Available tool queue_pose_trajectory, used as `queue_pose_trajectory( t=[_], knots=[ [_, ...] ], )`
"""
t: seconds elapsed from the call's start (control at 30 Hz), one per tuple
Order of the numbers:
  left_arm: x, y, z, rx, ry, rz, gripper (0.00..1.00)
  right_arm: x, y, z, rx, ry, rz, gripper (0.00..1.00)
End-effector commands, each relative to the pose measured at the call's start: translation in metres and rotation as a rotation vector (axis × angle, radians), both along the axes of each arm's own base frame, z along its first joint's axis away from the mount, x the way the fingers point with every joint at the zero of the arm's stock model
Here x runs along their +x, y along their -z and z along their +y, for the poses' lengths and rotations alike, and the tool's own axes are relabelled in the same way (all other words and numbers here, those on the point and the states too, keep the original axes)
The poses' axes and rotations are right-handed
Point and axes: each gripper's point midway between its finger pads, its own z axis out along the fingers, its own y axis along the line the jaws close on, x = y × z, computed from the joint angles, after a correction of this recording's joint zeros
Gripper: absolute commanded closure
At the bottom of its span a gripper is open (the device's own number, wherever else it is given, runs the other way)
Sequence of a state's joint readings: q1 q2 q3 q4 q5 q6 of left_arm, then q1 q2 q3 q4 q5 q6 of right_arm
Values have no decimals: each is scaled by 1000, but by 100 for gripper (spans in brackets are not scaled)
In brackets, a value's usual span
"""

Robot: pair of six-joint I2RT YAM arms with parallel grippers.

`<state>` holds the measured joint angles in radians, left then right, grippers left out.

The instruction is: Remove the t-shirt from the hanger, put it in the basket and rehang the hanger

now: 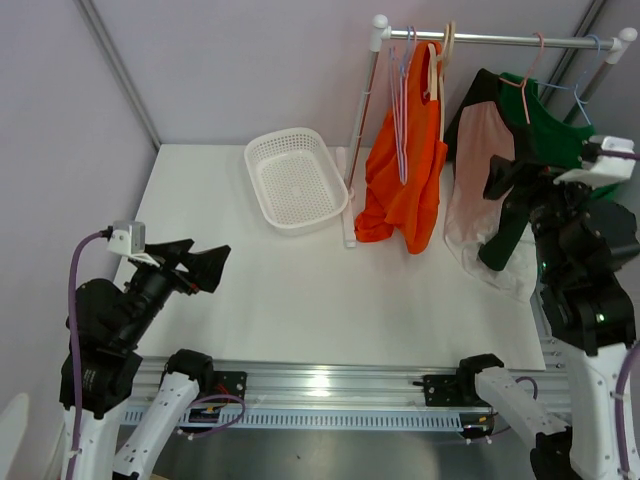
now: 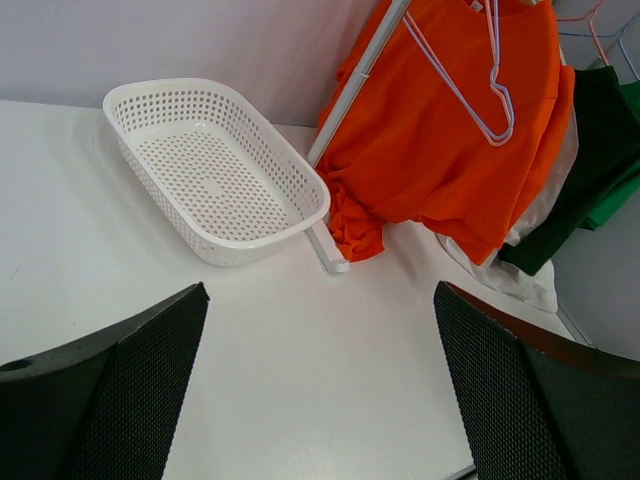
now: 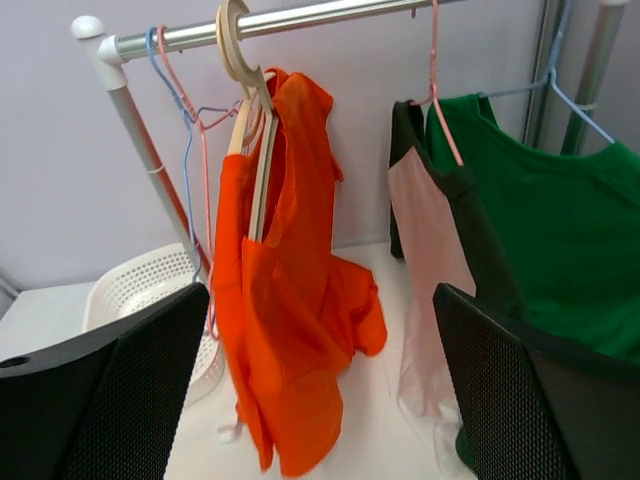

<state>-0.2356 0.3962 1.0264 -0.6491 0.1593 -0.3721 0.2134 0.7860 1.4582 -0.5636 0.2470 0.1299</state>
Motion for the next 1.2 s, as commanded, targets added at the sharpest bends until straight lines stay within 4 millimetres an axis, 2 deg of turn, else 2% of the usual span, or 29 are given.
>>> queue_pose_trajectory(
  t=[0.0, 0.1, 0.13, 0.17, 0.2, 0.23, 0.27, 0.3, 0.37, 0.4, 0.43, 0.47, 0.5, 0.53, 0.57, 0.63, 0.67, 0.7, 0.73, 0.77, 0.8, 0.83, 0.9, 1.0, 1.1, 1.17],
  knots=[
    [2, -10, -5, 23, 30, -52, 1, 37, -23, 1, -39, 35, -81, 1],
    [2, -12, -4, 23, 30, -57, 1, 63, -29, -5, -30, 85, -93, 2],
    [1, -13, -4, 25, 30, -62, 0, 87, -20, -4, -37, 90, -50, 2],
    [2, -12, -4, 27, 27, -61, 1, 94, -31, -9, -30, 108, -64, 2],
    [1, -13, -3, 30, 27, -66, 0, 104, -33, -13, -31, 120, -65, 2],
    [1, -13, -3, 34, 25, -68, 1, 123, -26, -15, -41, 134, -44, 2],
    [1, -13, -2, 34, 22, -71, 1, 129, -29, -19, -65, 152, -54, 3],
    [1, -11, -2, 34, 21, -68, 1, 135, -38, -27, -68, 184, -96, 3],
    [2, -9, -3, 35, 24, -72, 0, 154, -33, -37, -76, 210, -91, 5],
    [2, -7, -3, 34, 27, -71, 1, 158, -44, -42, -55, 211, -110, 6],
    [2, -9, -4, 33, 33, -79, 0, 165, -45, -54, -46, 214, -99, 7],
    [3, -7, -4, 36, 31, -74, 1, 187, -31, -64, -37, 223, -50, 8],
    [3, -7, -4, 39, 33, -74, 0, 189, -40, -70, -5, 225, -53, 8],
    [4, -7, -4, 40, 30, -72, 1, 196, -39, -80, 3, 228, -43, 8],
    [5, -8, -4, 41, 28, -73, 1, 210, -28, -86, 12, 231, -15, 8],
    [5, -7, -3, 43, 25, -72, 0, 212, -38, -100, 34, 243, -38, 17],
    [5, -6, -3, 44, 25, -69, 0, 216, -39, -98, 37, 205, -38, 37],
    [5, -6, -3, 43, 24, -70, 0, 226, -31, -100, 39, 193, -15, 45],
    [6, -3, -3, 45, 22, -64, 0, 225, -47, -100, 45, 188, -45, 51],
    [5, -4, -4, 43, 33, -65, 0, 228, -49, -100, 48, 172, -41, 55],
    [6, -2, -4, 43, 32, -62, 0, 242, -31, -102, 59, 169, 19, 53],
    [6, -2, -5, 41, 38, -63, 0, 241, -45, -101, 63, 161, -2, 48],
    [7, -2, -6, 37, 42, -60, 1, 248, -38, -91, 58, 92, 22, 48],
    [8, -1, -6, 36, 44, -59, 0, 248, -37, -88, 56, 78, 18, 47],
    [9, 1, -8, 36, 50, -51, 1, 252, -32, -92, 55, 83, 32, 45],
    [9, 1, -8, 34, 55, -50, 0, 259, -22, -95, 64, 77, 55, 45]
  ],
)
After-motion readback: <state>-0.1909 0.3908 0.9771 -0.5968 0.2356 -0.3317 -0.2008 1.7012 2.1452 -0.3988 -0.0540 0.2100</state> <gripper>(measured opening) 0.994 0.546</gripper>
